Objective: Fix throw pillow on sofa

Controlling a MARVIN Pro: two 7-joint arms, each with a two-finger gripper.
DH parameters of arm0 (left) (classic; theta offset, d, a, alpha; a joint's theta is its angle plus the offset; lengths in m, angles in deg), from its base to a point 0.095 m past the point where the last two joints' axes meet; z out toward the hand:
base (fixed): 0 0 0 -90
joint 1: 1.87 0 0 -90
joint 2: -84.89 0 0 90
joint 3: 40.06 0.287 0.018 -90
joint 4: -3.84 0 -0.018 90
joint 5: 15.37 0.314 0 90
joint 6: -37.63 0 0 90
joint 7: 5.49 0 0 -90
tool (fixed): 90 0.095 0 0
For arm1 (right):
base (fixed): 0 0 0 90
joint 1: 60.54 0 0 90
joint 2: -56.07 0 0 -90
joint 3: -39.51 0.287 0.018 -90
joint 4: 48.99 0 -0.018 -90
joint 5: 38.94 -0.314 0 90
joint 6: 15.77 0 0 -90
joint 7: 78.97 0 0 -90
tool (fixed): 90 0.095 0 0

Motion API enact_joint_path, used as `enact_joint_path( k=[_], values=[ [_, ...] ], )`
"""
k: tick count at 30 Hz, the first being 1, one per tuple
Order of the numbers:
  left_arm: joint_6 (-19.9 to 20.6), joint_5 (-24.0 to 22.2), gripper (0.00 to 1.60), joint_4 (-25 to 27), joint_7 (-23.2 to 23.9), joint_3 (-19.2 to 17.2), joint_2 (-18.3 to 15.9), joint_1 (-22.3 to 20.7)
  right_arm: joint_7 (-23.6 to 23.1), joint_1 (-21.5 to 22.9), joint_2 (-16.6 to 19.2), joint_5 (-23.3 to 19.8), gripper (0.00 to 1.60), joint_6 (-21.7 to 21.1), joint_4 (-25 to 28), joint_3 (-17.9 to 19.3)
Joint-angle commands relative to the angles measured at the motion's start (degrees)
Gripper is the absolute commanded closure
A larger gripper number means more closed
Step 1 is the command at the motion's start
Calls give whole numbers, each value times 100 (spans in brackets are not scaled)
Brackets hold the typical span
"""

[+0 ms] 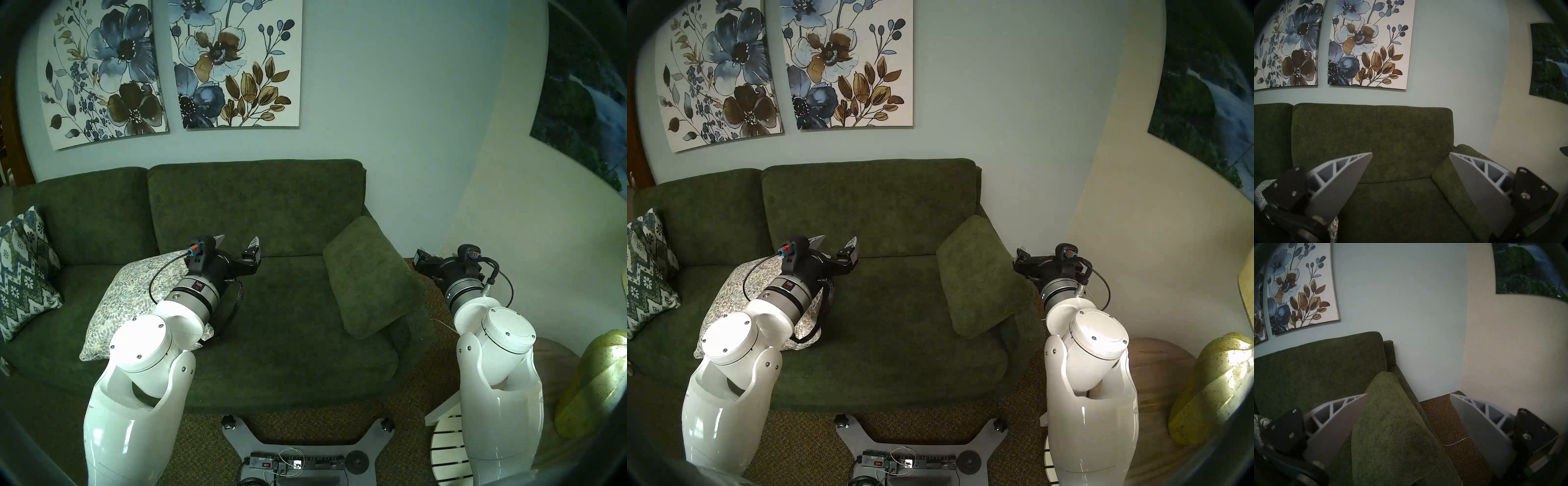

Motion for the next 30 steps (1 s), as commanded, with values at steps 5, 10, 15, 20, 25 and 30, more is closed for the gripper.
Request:
enact_joint_path(
  k=[5, 10, 15, 20, 25, 30],
  values=[
    [579, -544, 0, 415, 264, -754, -204, 401, 0, 8, 1, 1, 0, 7, 60, 2],
    [580, -568, 0, 402, 270, -1108, -505, 736, -1, 11, 1, 1, 0, 8, 55, 2],
    [587, -558, 0, 234, 243, -1523, -709, 1051, -1, 13, 1, 2, 0, 10, 52, 2],
    [662, -589, 0, -95, 282, -1993, -792, 1315, -1, 14, 1, 2, 0, 10, 50, 1],
    [839, -810, 0, -391, 626, -2621, -857, 1469, -1, 12, 1, 2, 0, 10, 53, 2],
    [856, -953, 0, -615, 1018, -3027, -1051, 1666, -1, 10, 0, 2, 0, 8, 57, 2]
  ],
)
